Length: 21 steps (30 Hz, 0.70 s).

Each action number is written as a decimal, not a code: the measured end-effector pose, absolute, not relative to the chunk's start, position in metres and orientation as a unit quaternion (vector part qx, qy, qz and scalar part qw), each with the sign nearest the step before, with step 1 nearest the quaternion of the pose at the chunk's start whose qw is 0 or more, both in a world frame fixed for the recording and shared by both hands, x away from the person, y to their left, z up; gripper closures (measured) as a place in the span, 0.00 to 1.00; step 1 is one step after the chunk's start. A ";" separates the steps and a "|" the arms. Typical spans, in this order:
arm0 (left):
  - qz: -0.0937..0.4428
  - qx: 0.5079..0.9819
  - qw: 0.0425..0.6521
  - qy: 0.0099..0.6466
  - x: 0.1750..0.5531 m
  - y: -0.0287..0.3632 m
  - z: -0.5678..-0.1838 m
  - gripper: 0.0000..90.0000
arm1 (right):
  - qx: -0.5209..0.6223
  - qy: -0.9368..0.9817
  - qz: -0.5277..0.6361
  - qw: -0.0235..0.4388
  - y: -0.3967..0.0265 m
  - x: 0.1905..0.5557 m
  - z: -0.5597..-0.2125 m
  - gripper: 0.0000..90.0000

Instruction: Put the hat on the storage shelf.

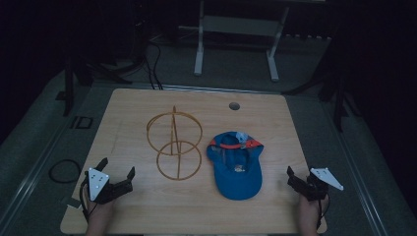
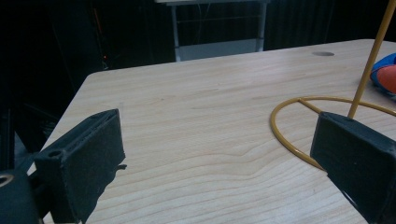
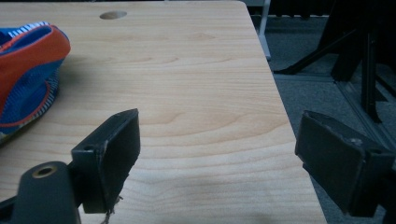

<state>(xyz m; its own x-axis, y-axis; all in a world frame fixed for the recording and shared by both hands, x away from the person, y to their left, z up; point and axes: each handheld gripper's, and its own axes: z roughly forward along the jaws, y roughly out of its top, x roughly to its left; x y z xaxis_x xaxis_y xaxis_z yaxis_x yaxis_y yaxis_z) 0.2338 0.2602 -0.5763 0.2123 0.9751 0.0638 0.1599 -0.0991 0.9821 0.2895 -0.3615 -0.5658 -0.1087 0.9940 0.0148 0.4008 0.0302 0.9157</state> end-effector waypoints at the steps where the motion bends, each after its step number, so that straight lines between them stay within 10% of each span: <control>1: 0.421 0.610 0.484 0.465 0.234 0.260 -0.576 0.04 | 0.561 0.622 0.411 0.360 -0.361 0.290 -0.566 0.16; 21: 0.417 0.602 0.485 0.478 0.232 0.263 -0.575 0.04 | 0.543 0.647 0.454 0.285 -0.359 0.297 -0.537 0.16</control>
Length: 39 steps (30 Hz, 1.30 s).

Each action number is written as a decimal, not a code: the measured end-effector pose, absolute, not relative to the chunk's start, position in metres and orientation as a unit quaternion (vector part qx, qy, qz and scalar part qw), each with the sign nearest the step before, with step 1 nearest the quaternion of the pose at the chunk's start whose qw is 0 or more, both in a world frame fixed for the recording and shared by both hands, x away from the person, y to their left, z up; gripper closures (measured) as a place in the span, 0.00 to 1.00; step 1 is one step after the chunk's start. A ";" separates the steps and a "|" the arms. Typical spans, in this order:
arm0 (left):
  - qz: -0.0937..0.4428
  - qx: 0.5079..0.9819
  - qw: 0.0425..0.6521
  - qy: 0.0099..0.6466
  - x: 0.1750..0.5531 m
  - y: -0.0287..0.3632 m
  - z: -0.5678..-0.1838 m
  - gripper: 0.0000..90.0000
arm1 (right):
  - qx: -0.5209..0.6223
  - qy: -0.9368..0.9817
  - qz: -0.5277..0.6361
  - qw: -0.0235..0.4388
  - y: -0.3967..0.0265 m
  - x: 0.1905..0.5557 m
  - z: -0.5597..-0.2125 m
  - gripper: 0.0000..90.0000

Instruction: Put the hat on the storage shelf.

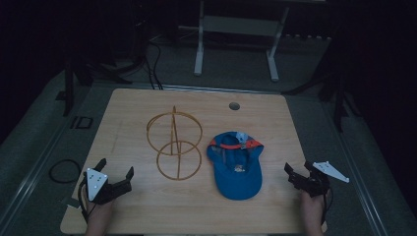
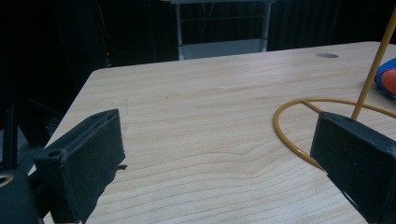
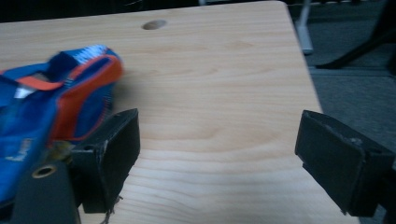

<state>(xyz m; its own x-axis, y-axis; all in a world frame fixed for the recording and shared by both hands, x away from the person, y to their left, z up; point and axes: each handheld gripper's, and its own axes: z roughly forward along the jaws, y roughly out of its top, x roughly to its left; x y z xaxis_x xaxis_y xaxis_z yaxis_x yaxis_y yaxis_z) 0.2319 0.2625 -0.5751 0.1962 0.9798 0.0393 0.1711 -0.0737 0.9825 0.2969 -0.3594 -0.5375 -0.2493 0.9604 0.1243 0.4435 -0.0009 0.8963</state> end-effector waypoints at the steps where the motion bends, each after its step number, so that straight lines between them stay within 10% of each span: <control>1: 0.418 0.602 0.484 0.478 0.232 0.263 -0.575 0.04 | 0.538 0.651 0.455 0.283 -0.358 0.298 -0.535 0.16; 39: 0.372 0.626 0.478 0.491 0.232 0.257 -0.571 0.03 | 0.422 0.775 0.440 0.165 -0.264 0.394 -0.477 0.16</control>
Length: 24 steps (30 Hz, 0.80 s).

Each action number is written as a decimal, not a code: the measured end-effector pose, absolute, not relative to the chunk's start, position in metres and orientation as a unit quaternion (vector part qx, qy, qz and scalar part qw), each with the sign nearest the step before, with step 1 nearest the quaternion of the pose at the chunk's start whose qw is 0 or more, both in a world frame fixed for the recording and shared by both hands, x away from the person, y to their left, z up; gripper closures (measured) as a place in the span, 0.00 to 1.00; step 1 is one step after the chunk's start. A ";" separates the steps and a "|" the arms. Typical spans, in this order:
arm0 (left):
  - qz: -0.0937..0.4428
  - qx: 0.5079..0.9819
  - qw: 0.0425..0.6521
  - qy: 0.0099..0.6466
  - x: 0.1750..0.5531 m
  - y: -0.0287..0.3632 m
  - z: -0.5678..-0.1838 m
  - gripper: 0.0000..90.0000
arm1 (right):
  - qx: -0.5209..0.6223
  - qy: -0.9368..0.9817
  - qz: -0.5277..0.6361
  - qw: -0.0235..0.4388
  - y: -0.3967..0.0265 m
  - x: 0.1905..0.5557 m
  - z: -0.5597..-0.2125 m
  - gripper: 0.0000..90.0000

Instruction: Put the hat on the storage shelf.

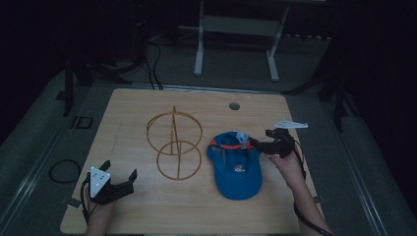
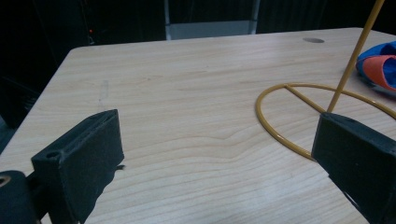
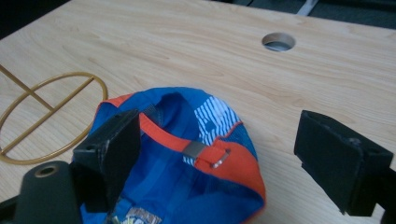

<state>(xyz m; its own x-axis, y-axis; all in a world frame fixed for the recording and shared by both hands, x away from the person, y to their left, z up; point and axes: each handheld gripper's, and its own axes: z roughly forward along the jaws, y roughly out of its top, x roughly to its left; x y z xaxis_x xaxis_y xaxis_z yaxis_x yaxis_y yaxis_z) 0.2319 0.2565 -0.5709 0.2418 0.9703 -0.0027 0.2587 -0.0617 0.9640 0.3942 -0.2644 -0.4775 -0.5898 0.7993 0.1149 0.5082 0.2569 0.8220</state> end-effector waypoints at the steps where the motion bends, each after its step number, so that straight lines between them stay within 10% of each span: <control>1: 0.365 0.629 0.479 0.492 0.232 0.256 -0.571 0.02 | 0.421 0.777 0.437 0.166 -0.262 0.398 -0.479 0.16; 24: 0.337 0.652 0.476 0.484 0.233 0.249 -0.568 0.01 | 0.441 0.824 0.334 0.123 -0.229 0.458 -0.528 0.46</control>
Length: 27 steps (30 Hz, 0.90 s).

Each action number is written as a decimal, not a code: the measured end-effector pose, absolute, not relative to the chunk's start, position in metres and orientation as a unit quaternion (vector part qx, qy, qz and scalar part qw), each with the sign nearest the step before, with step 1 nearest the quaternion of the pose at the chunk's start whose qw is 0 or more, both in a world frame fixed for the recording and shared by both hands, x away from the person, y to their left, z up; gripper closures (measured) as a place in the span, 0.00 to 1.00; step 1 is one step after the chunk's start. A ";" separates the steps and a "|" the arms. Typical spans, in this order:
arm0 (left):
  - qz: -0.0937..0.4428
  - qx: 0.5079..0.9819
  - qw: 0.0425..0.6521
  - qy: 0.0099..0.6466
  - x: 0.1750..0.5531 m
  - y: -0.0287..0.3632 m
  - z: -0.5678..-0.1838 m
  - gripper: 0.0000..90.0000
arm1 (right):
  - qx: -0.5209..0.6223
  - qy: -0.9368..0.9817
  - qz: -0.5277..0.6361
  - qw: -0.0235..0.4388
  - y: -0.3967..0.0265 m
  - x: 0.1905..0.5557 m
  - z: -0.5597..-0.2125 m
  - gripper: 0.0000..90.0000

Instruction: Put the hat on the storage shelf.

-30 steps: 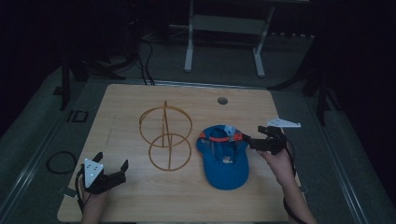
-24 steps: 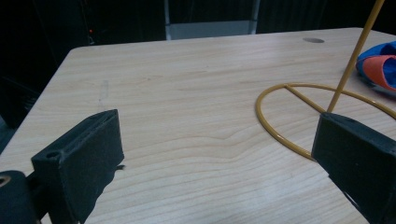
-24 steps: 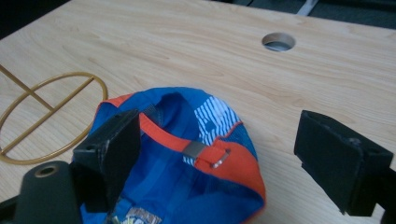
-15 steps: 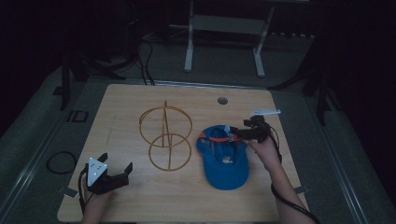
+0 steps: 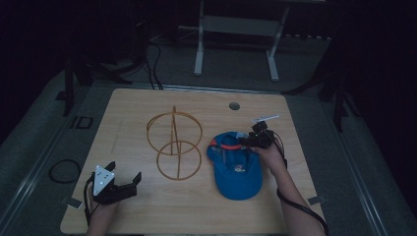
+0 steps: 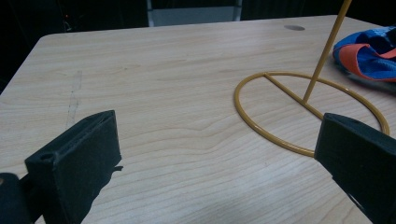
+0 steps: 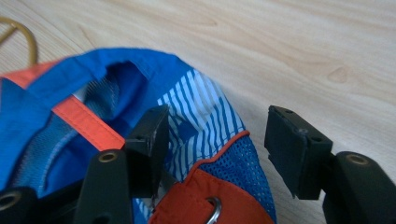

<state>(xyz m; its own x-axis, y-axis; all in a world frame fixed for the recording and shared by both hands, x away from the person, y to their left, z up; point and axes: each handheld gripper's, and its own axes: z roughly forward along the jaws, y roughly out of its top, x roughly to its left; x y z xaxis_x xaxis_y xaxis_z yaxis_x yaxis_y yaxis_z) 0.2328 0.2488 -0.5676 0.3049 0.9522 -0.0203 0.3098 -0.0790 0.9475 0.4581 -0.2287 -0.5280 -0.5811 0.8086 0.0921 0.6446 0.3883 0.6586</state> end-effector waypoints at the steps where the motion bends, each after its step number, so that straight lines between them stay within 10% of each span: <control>1: 0.337 0.652 0.477 0.483 0.233 0.249 -0.568 0.01 | 0.440 0.826 0.329 0.123 -0.228 0.458 -0.530 0.47; 10: 0.323 0.657 0.480 0.483 0.234 0.250 -0.570 0.01 | 0.418 0.846 0.308 0.125 -0.219 0.460 -0.545 0.53; 19: 0.330 0.654 0.476 0.487 0.234 0.251 -0.570 0.01 | 0.383 0.864 0.281 0.166 -0.206 0.451 -0.547 0.92; 27: 0.323 0.655 0.483 0.483 0.235 0.251 -0.571 0.01 | 0.384 0.854 0.305 0.175 -0.207 0.442 -0.530 0.94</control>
